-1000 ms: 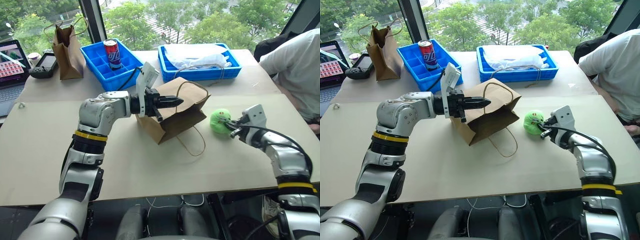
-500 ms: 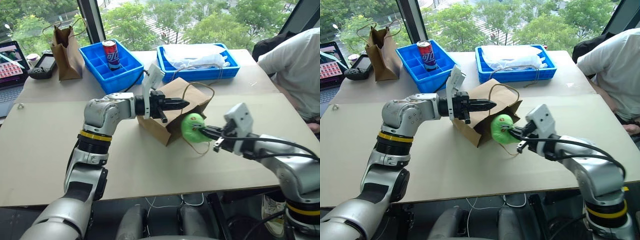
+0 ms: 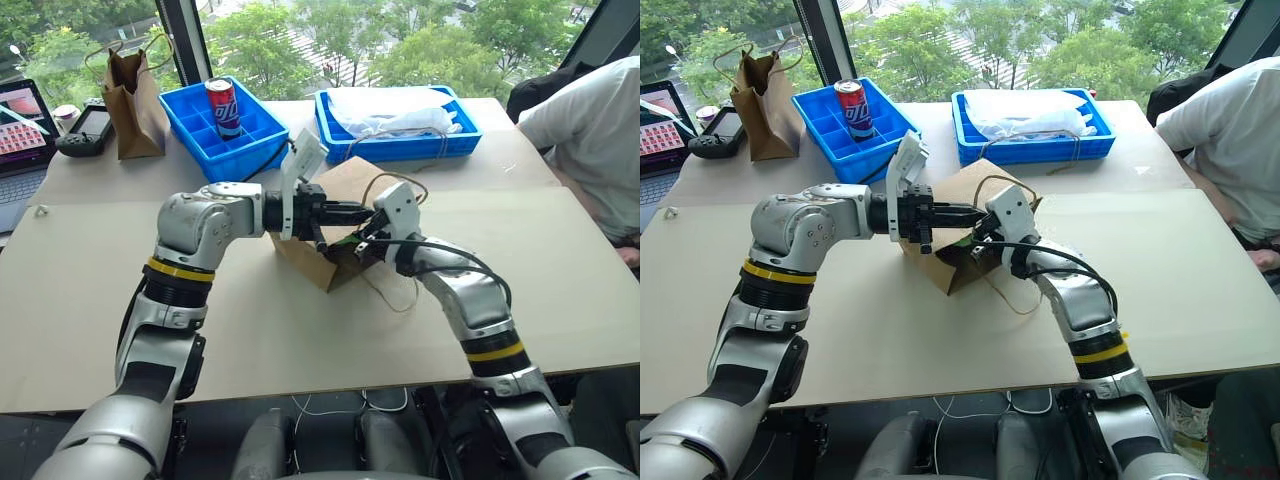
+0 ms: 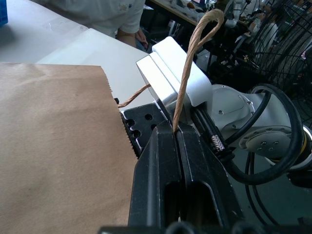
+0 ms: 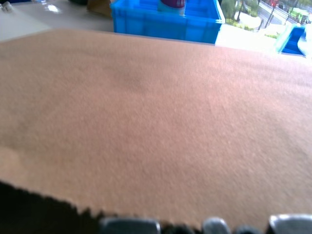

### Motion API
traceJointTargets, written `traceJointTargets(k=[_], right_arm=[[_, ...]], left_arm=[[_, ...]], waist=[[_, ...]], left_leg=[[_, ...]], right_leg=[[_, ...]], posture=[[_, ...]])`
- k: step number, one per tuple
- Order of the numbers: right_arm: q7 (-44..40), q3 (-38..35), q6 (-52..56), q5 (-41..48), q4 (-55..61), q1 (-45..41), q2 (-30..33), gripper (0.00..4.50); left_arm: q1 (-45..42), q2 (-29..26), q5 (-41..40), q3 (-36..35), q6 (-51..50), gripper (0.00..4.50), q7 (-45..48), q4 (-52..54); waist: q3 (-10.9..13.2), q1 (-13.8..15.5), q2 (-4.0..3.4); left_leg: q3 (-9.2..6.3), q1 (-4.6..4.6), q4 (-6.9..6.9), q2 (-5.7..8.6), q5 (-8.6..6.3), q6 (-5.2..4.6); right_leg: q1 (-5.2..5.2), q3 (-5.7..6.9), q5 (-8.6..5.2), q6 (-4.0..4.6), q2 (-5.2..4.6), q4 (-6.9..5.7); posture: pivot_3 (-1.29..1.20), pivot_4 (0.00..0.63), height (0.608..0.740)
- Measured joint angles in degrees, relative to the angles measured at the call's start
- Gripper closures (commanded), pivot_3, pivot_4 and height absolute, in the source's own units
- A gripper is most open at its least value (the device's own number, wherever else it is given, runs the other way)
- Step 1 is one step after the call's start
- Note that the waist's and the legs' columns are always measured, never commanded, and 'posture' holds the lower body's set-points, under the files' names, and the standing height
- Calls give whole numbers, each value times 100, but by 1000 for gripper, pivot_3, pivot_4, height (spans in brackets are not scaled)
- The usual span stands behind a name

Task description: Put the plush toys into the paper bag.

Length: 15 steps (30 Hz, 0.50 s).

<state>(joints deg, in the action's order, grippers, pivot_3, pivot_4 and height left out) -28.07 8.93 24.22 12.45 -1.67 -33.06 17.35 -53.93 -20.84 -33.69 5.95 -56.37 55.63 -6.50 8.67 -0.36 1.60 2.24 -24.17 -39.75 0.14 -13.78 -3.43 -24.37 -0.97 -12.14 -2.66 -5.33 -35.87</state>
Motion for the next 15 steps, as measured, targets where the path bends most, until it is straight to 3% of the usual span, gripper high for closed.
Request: traceJointTargets(k=[8, 15], right_arm=[[-173, -293, 347, 243, 520, 575, 184, 407], [-624, -1066, 1797, 1142, 2355, 1607, 1431, 407]], left_arm=[[-8, -67, 3, -30, 77, 4500, -42, 59], [-199, -169, 99, -69, 380, 4500, 9, -341]], waist=[[3, -3, -4], [3, 43, -4]], left_leg=[[0, -2, 1, 0, 0, 0], [-3, -1, 0, 0, -2, -2]], right_leg=[[0, 1, 0, 0, -4, -1], [5, 4, 0, 0, -4, 12]], posture=[[0, 150, 740], [0, 150, 740]])
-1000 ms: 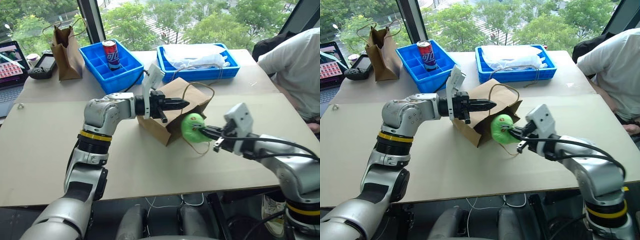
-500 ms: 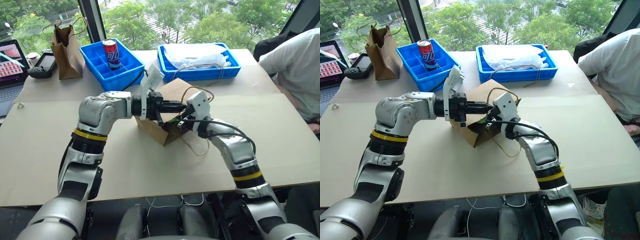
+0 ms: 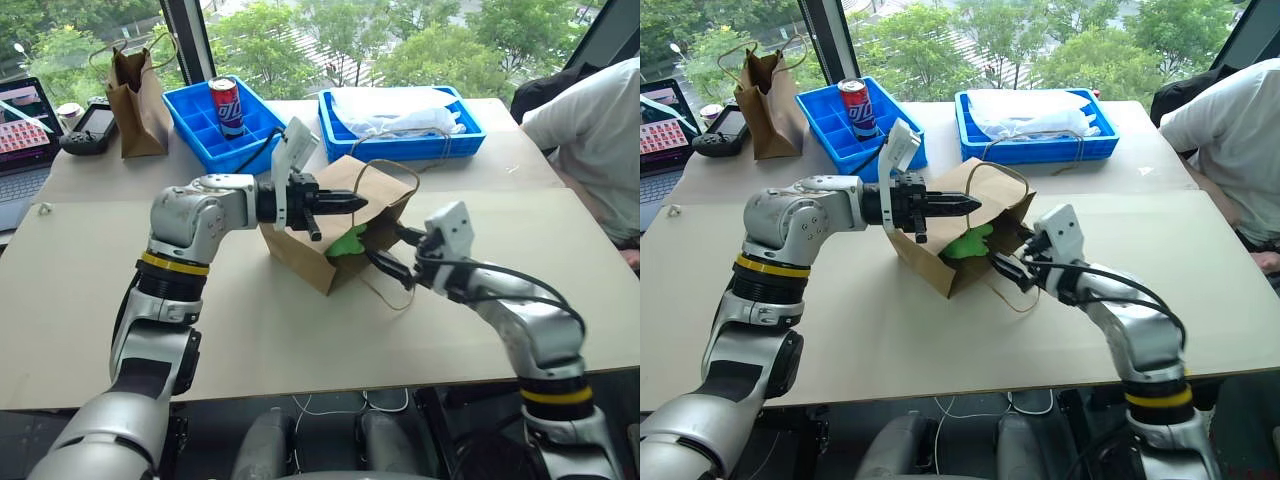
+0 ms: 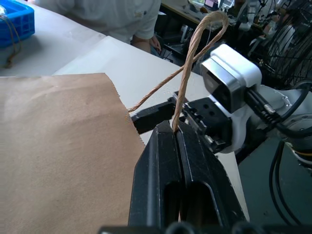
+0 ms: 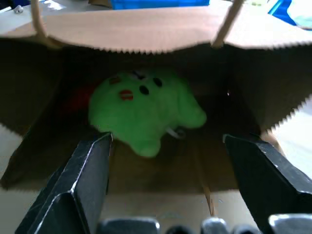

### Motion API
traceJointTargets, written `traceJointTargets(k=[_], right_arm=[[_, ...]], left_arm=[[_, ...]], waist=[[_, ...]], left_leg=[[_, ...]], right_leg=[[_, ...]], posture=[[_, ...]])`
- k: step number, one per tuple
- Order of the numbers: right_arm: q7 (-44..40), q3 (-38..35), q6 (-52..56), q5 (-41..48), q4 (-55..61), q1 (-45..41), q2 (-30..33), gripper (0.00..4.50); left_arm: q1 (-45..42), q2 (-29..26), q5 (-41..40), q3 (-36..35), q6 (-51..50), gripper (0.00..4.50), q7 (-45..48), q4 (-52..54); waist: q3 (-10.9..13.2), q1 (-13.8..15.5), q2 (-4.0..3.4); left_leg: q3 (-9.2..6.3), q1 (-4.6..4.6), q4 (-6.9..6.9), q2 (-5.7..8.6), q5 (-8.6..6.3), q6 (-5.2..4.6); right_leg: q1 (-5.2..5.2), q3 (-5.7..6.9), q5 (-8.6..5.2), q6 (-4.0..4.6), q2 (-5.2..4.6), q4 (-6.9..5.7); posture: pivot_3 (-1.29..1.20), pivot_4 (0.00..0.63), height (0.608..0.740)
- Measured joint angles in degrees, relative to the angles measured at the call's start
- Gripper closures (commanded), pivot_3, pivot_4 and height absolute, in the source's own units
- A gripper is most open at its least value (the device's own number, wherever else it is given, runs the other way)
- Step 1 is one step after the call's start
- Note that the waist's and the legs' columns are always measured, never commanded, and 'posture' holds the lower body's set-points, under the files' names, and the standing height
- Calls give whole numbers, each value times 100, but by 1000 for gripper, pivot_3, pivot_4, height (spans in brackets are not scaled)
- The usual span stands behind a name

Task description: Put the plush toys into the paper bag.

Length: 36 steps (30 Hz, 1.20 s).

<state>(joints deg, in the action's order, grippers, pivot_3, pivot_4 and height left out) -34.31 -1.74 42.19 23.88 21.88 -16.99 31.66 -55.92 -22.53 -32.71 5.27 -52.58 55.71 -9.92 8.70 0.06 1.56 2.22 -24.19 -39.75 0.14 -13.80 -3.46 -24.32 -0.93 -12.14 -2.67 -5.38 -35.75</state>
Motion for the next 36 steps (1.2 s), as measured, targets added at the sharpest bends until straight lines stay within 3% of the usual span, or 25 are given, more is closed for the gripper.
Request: traceJointTargets(k=[5, 11, 14, 17, 18, 24, 29, 36], right_arm=[[-104, -65, 351, 49, 607, 444, 542, 407], [90, 794, 359, -280, 653, 505, 323, 407], [177, 1262, 214, -613, 343, 519, 216, 1049], [313, 1406, -161, -1000, -157, 467, 110, 2172], [314, 1408, -197, -1027, -169, 455, 108, 2315], [-61, 910, -499, -975, -99, -85, 534, 4492], [-299, 287, -446, -523, 130, -1129, 618, 4492], [-310, 585, 52, -169, 447, -2070, 291, 4492]], left_arm=[[-36, 32, 66, 2, 126, 4500, 41, -139], [-105, 58, 112, 6, 143, 4500, 109, -236], [-169, 46, 114, 2, 143, 4500, 121, -236], [-172, 22, 114, 1, 143, 4500, 120, -229], [-172, 11, 114, 1, 142, 4500, 120, -228], [-172, -133, 122, -54, 147, 4500, 104, -221], [-272, -246, 290, -86, 537, 4500, 184, -406], [-530, -504, 674, -159, 1274, 4500, 311, -1052]], waist=[[1, -21, 2], [1, -36, 2], [1, -24, 2], [2, -7, 3], [2, -7, 3], [3, -11, 5], [5, -9, 4], [6, -12, 3]], left_leg=[[2, 6, -2, -5, 0, 0], [2, 3, -2, -2, 0, 0], [2, 1, -5, 1, 0, 0], [4, 0, -8, 3, 1, 0], [4, 0, -8, 2, 1, 0], [2, 0, -7, -2, 1, 0], [-1, 2, -4, -4, 0, 0], [1, -3, -2, -1, 0, 0]], right_leg=[[1, -3, -2, 3, 10, -3], [-3, -4, -3, 2, 9, -4], [0, -3, -3, 1, 4, 0], [-1, -3, -3, 0, 3, -1], [-1, -4, -3, 0, 3, -2], [-3, -2, -3, 1, 7, -2], [-2, 2, -3, 1, 10, -3], [-6, 2, -3, 1, 5, -4]], posture=[[0, 150, 740], [0, 150, 740], [0, 150, 740], [0, 150, 740], [0, 150, 740], [0, 150, 740], [0, 150, 740], [0, 150, 740]])
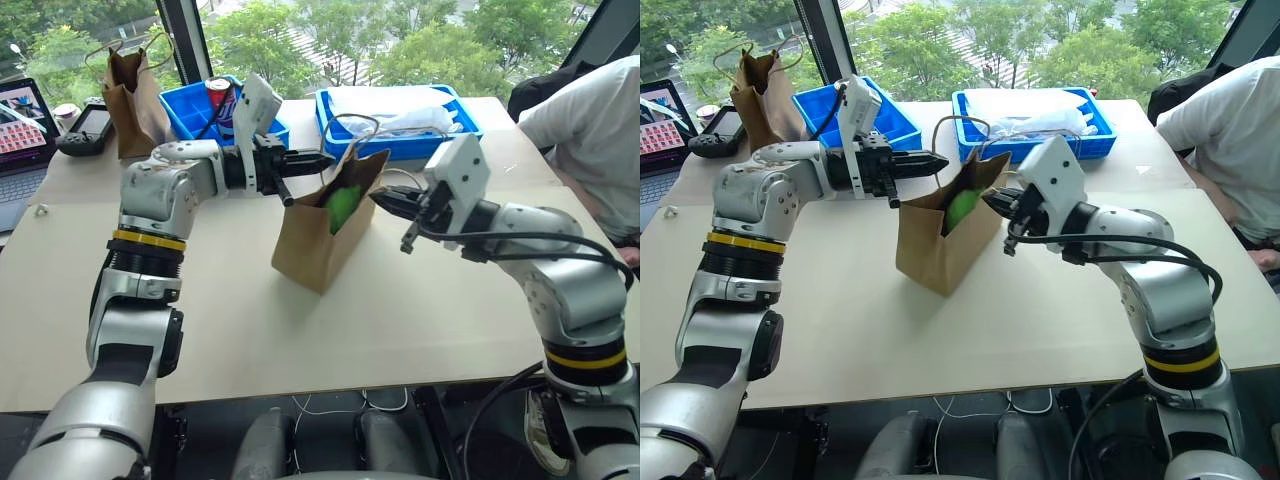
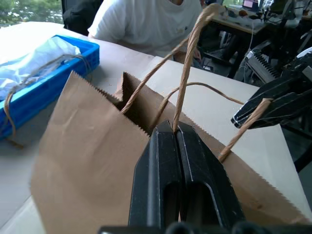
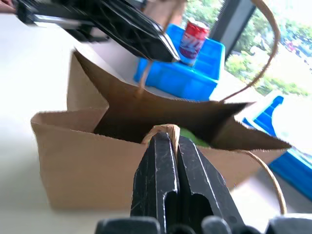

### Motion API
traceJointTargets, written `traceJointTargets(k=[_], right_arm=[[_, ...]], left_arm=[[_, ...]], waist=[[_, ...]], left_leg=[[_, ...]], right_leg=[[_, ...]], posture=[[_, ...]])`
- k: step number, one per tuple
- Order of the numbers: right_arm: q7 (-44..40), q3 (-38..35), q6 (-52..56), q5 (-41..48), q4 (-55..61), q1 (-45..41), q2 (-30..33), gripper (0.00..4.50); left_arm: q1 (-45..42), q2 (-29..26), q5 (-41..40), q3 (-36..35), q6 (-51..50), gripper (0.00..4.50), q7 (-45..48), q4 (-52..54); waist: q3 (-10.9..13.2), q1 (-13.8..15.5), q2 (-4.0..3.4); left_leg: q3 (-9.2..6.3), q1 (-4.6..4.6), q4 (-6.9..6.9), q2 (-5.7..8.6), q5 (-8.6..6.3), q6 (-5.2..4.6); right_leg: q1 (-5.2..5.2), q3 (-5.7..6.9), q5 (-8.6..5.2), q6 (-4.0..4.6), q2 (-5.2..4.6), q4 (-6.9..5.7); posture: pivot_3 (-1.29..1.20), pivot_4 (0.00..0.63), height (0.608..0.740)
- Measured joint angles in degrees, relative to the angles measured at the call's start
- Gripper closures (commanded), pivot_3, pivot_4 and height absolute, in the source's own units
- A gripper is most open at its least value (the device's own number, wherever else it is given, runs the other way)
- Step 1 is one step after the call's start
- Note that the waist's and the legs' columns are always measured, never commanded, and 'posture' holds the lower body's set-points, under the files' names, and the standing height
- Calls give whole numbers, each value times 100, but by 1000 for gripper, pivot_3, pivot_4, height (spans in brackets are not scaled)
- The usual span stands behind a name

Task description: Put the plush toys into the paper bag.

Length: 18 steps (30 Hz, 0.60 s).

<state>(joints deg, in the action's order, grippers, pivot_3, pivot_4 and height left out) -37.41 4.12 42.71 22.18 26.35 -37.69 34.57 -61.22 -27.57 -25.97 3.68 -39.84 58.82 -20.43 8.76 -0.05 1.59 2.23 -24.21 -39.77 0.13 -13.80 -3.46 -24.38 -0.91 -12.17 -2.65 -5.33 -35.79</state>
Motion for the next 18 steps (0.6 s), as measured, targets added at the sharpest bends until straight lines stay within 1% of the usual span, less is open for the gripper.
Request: traceJointTargets(k=[5, 10, 12, 13, 15, 16, 17, 18], right_arm=[[-2, 266, 205, 64, 109, -231, -130, 4492], [-158, 446, 330, 40, 120, -248, 147, 4492], [-211, 442, 348, 55, 123, -180, 199, 3882], [-235, 439, 350, 65, 122, -160, 213, 3654], [-287, 412, 365, 138, 127, -154, 223, 2977], [-338, 393, 395, 200, 140, -155, 236, 2556], [-387, 371, 442, 293, 158, -156, 266, 2290], [-426, 327, 510, 374, 183, -158, 301, 1920]], left_arm=[[81, -28, 23, -14, -8, 4500, 20, 19], [230, -186, 20, -12, -88, 4500, 55, 255], [314, -335, -4, 4, -247, 4500, 196, 395], [336, -384, -63, 1, -366, 4210, 273, 447], [346, -463, -207, -11, -618, 3707, 418, 561], [351, -530, -284, -15, -725, 3287, 504, 622], [351, -618, -344, -22, -808, 2971, 574, 664], [351, -695, -360, -46, -875, 2588, 616, 702]], waist=[[0, 39, 0], [0, 36, 0], [0, 23, 0], [0, 18, 0], [1, 15, 0], [1, 11, 0], [1, 6, 0], [1, 3, -1]], left_leg=[[-1, -9, -2, 3, 0, -1], [-1, -8, -1, 1, -1, -2], [-1, -8, 0, 0, -1, -2], [-1, -8, -1, -1, -1, -2], [-1, -7, -2, -1, -1, -2], [-1, -7, -2, -2, -1, -2], [-1, -6, -2, -2, -1, -2], [-1, -6, -2, -2, -1, -2]], right_leg=[[1, 5, 1, -1, -5, -6], [0, 6, 1, -1, -3, -6], [-1, 6, 1, -1, -1, -5], [-1, 6, 0, -1, 0, -6], [-2, 6, 0, -1, 0, -3], [-2, 6, 0, -1, 0, -3], [-2, 6, 0, -1, 0, -3], [-2, 6, 0, -1, 0, -3]], posture=[[0, 150, 740], [0, 150, 740], [0, 150, 740], [0, 150, 740], [0, 150, 740], [0, 150, 740], [0, 150, 740], [0, 150, 740]])
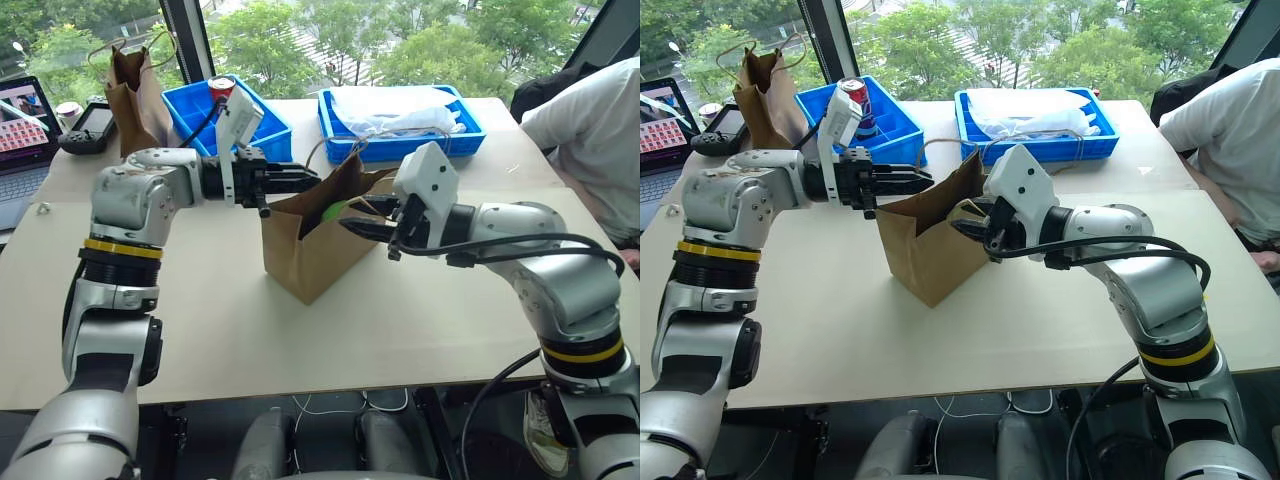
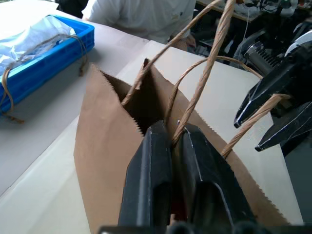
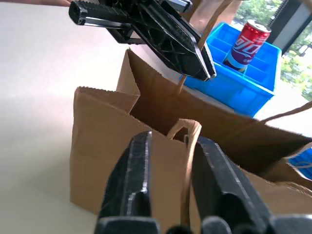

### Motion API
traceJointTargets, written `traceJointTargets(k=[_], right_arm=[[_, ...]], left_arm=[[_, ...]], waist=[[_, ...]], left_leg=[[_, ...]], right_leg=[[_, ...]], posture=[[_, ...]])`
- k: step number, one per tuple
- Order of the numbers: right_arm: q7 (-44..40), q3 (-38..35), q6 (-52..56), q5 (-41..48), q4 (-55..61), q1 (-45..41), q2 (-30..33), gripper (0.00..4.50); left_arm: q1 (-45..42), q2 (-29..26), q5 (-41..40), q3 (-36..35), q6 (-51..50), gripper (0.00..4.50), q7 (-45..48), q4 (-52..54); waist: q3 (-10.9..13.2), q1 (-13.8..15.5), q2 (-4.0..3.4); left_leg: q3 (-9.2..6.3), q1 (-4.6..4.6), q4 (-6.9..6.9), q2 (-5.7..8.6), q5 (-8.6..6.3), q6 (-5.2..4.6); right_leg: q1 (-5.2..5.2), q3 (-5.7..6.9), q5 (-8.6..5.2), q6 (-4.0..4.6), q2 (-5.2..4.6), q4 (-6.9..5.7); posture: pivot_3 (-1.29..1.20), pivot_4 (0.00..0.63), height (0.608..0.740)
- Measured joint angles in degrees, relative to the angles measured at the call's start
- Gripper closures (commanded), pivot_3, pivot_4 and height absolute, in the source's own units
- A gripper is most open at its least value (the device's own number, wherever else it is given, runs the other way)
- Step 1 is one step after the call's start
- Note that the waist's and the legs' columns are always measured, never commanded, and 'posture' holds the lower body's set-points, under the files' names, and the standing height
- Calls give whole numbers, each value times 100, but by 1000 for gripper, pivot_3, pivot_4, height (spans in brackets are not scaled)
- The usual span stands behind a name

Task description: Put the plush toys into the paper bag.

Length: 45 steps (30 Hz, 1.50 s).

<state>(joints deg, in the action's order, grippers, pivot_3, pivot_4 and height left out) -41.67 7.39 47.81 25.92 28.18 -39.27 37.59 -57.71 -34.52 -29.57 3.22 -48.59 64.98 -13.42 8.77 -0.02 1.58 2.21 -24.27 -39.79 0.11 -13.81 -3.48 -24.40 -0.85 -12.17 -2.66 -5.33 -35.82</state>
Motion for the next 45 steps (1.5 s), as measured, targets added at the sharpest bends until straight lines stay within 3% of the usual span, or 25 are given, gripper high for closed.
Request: traceJointTargets(k=[5, 7, 15, 18, 23, 27, 29, 36, 45], right_arm=[[-229, -506, 307, 555, 80, -234, 236, 199], [-376, -681, 387, 797, 108, -327, 378, 0], [-717, -1163, 452, 1207, -179, -824, 863, 0], [-988, -1457, 806, 1738, -85, -609, 1259, 665], [-1066, -1416, 1412, 2579, 550, 100, 1397, 2347], [-719, -219, 1084, 1636, 700, 511, 1393, 3858], [-400, 256, 665, 998, 446, 546, 995, 4428], [321, 910, -899, -513, -743, 424, -215, 4475], [458, 1042, -1267, -963, -1064, 355, -1073, 4475]], left_arm=[[-2, -450, -263, -452, -176, 825, 282, -9], [11, -681, -351, -559, -168, 147, 490, -46], [1038, -1388, -584, -1078, 579, 52, 1466, 224], [1908, -1767, -380, -1084, 1099, 0, 1834, 309], [2694, -1521, -190, -1073, 1613, 0, 1708, 336], [2709, -948, -186, -937, 1739, 0, 1244, 770], [2712, -719, -184, -880, 1765, 0, 1023, 917], [2942, -352, -197, -618, 1761, 0, 588, 1569], [2966, 232, -193, -251, 1552, 0, -261, 2318]], waist=[[4, -14, -1], [4, -16, -2], [7, -34, -4], [7, -46, -4], [8, 10, -2], [9, 56, 0], [9, 52, 0], [9, 24, 1], [9, 42, 1]], left_leg=[[0, 0, 0, -2, 0, 0], [0, 1, 1, -2, 0, 0], [4, 2, 5, -3, 0, 1], [5, 3, 14, -4, -2, -1], [1, 0, 10, -5, -2, -1], [10, 1, 2, 5, 1, -6], [17, 0, 0, 6, 1, -7], [28, -9, 6, 4, 1, -6], [22, 5, 2, 2, 1, -6]], right_leg=[[-4, 0, 0, 0, 0, 0], [-4, 0, 0, 0, 0, 2], [-5, 0, -1, 3, -11, 6], [-6, 2, -2, 5, -19, 7], [-8, 11, -4, 9, -51, 8], [-6, 15, -3, 10, -83, 9], [-11, 14, -1, 8, -78, 6], [-31, 15, -1, 8, -41, -5], [-10, 14, 0, 7, -34, -4]], posture=[[0, 150, 740], [0, 150, 740], [0, 150, 740], [0, 150, 740], [0, 150, 740], [0, 150, 740], [0, 150, 740], [0, 150, 740], [0, 150, 740]])
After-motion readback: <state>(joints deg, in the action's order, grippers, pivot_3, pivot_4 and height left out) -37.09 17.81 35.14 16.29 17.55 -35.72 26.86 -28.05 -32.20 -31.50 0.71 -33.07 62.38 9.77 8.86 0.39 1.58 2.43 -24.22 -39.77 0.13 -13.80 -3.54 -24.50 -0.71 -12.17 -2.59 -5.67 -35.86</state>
